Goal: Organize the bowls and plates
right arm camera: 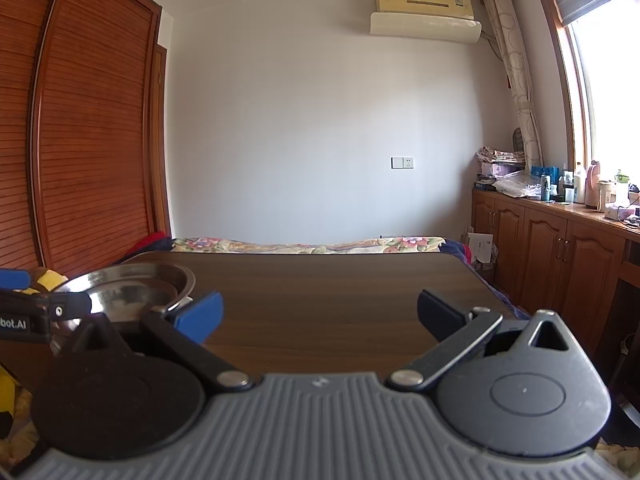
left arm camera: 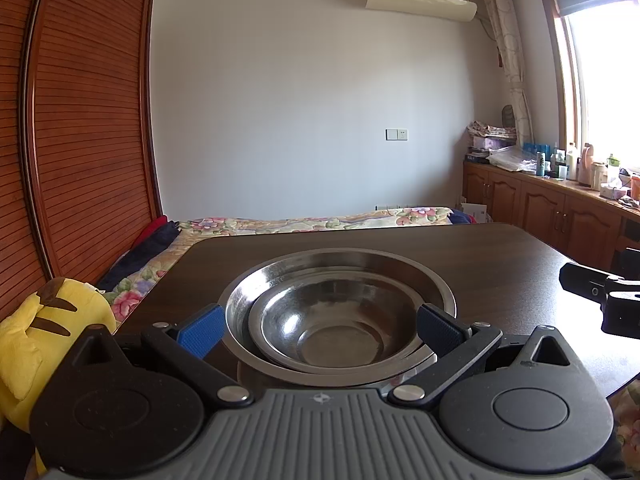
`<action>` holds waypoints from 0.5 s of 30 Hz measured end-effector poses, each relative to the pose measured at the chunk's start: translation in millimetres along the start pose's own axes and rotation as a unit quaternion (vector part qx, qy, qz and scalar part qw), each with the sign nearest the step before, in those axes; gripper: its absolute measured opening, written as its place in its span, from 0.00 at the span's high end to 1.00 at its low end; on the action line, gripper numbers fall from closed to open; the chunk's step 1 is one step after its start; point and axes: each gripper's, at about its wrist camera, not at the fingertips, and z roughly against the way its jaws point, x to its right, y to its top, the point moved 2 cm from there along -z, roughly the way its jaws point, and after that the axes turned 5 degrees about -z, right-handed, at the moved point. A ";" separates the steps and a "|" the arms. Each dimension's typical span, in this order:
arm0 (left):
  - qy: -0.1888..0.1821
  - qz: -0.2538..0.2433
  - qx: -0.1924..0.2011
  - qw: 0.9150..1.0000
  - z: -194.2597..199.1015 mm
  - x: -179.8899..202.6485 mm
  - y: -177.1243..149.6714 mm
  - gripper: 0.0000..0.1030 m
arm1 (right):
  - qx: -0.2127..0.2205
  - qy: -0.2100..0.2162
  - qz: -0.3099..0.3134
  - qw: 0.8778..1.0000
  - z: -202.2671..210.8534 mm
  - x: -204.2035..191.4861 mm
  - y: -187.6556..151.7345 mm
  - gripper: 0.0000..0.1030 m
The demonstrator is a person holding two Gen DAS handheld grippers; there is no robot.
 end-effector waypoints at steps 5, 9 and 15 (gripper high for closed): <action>0.000 0.000 0.001 1.000 -0.1 0.0 0.0 0.00 | 0.000 -0.001 0.001 1.000 0.0 -0.3 0.2 0.00; 0.000 0.000 0.000 1.000 -0.2 -0.2 0.2 0.00 | 0.001 -0.001 0.000 1.000 -0.1 -0.4 0.7 0.00; 0.000 -0.001 0.000 1.000 -0.1 0.0 0.1 0.00 | 0.001 -0.001 0.000 1.000 -0.4 -1.3 0.4 0.00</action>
